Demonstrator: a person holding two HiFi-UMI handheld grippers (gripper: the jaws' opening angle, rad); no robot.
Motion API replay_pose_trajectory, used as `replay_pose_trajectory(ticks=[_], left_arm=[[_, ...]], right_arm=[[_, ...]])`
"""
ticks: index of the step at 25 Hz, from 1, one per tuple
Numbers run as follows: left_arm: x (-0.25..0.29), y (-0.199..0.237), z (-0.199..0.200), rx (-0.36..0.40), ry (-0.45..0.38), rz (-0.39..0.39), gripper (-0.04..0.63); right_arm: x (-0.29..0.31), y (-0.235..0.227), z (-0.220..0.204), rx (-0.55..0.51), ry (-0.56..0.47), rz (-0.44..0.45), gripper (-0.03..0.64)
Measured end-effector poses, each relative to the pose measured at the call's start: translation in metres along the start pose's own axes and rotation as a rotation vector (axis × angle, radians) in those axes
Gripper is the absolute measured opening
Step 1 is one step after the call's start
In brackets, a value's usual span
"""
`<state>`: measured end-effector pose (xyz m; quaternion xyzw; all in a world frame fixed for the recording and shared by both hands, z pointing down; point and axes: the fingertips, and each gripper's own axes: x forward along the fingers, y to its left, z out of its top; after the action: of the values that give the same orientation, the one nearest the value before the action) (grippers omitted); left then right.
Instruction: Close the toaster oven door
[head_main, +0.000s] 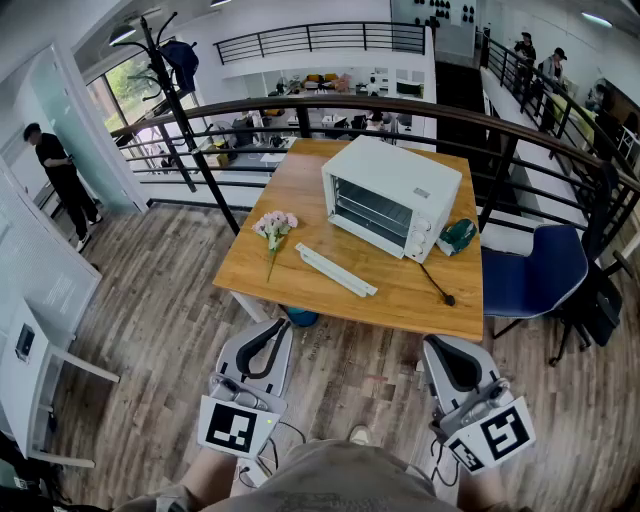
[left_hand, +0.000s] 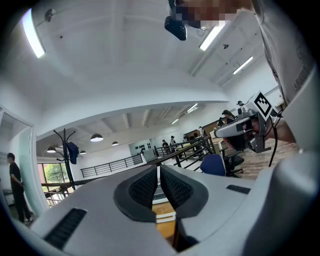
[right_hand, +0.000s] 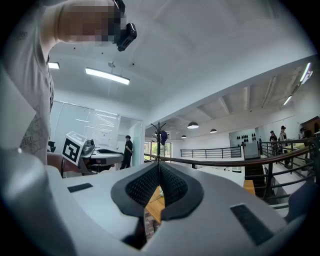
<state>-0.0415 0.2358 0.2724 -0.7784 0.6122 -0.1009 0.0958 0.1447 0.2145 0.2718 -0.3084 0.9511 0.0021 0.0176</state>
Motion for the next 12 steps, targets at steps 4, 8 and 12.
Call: replay_pose_trajectory(ticks=[4,8,12], left_arm=[[0.003,-0.006,-0.001,-0.003,0.006,-0.003,0.032],[0.010,-0.016,0.000,0.009,0.001,-0.016,0.032],[0.017,-0.016,0.001,0.045,-0.004,-0.012,0.032]], right_arm=[[-0.006,-0.007,-0.002,0.025,-0.005,0.002,0.031],[-0.008,-0.018,-0.013,0.031,0.008,0.009,0.032],[0.003,-0.021,-0.018,0.052,0.006,0.030,0.032]])
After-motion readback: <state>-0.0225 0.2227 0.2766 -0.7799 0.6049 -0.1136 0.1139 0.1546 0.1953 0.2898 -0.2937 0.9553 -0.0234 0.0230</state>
